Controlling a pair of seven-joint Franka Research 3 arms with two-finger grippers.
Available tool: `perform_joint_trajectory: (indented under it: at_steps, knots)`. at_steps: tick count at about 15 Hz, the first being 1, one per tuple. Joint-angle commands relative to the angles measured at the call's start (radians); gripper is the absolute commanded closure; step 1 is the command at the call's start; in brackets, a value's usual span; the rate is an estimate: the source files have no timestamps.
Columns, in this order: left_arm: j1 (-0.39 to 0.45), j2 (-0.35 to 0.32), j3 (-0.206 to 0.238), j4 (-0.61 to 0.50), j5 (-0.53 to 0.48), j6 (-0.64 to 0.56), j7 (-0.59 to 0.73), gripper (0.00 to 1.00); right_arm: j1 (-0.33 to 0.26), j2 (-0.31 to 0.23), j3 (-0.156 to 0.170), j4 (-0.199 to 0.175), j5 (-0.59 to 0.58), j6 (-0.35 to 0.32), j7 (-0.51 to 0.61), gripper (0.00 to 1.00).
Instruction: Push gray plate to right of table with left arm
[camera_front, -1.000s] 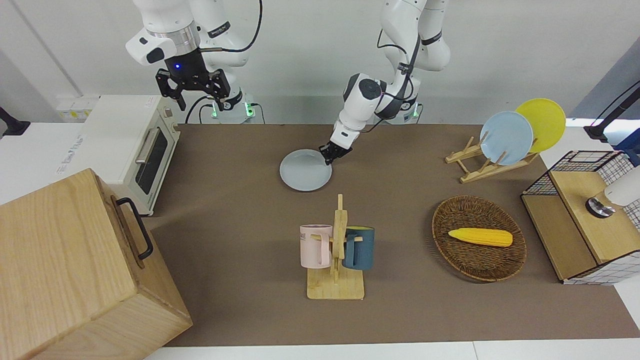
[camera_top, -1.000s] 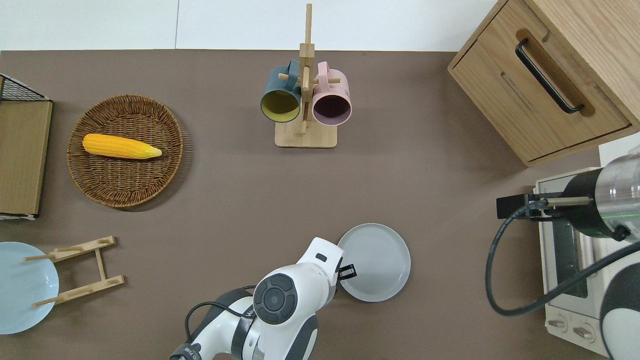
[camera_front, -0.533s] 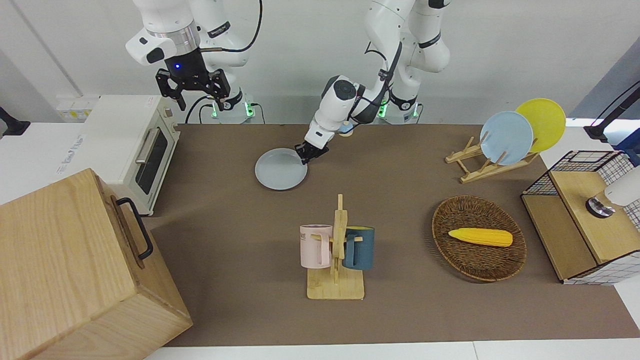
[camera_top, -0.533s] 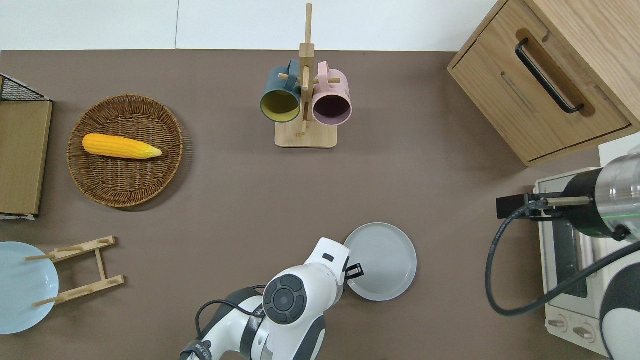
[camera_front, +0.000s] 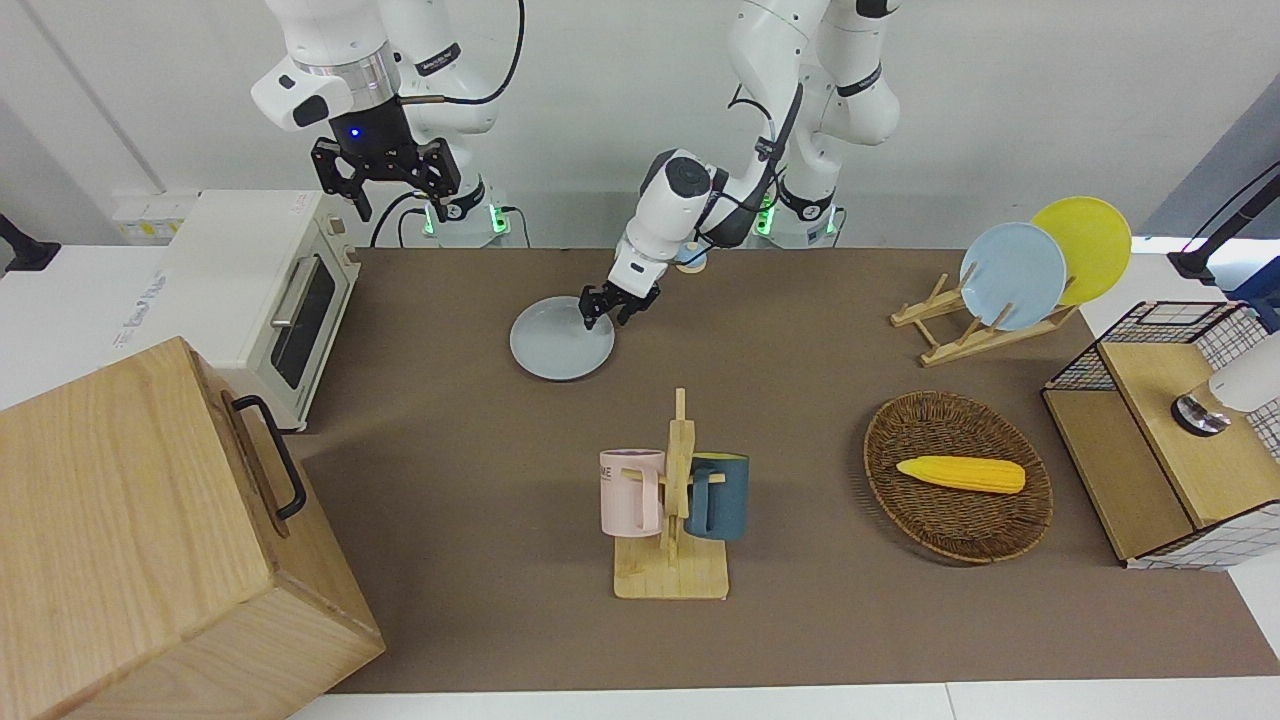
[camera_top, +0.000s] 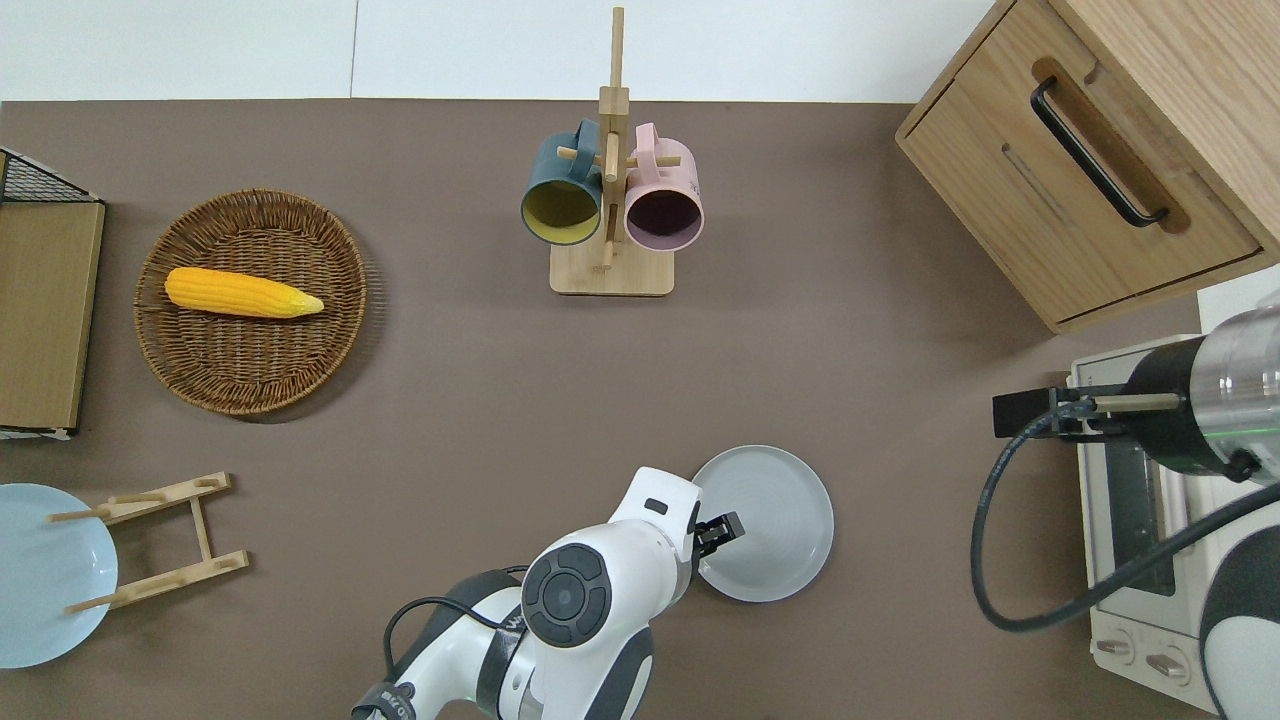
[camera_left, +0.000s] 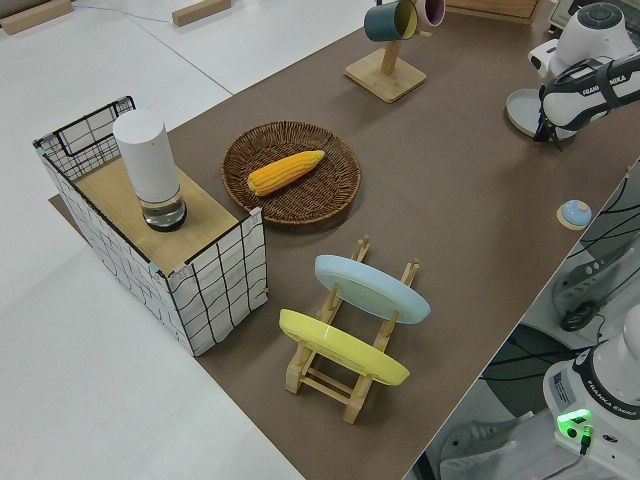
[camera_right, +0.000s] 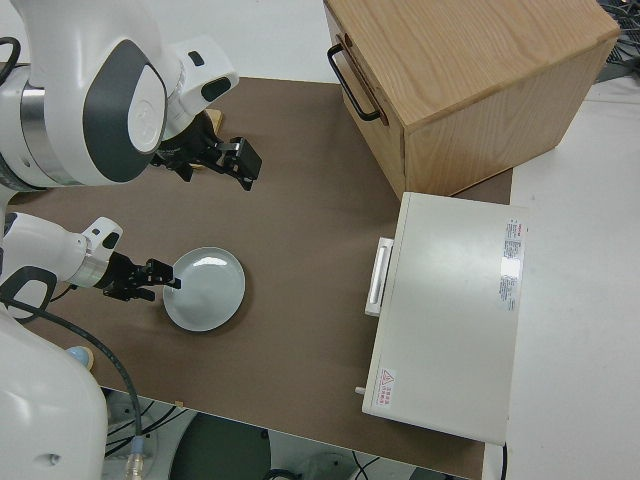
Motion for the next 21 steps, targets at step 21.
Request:
perform_joint_trajectory:
  at_steps: [21]
  knots:
    - [0.689, -0.299, 0.001, 0.377, 0.411, -1.002, 0.630, 0.01, -0.024, -0.027, 0.014, -0.027, 0.021, -0.001, 0.010, 0.005]
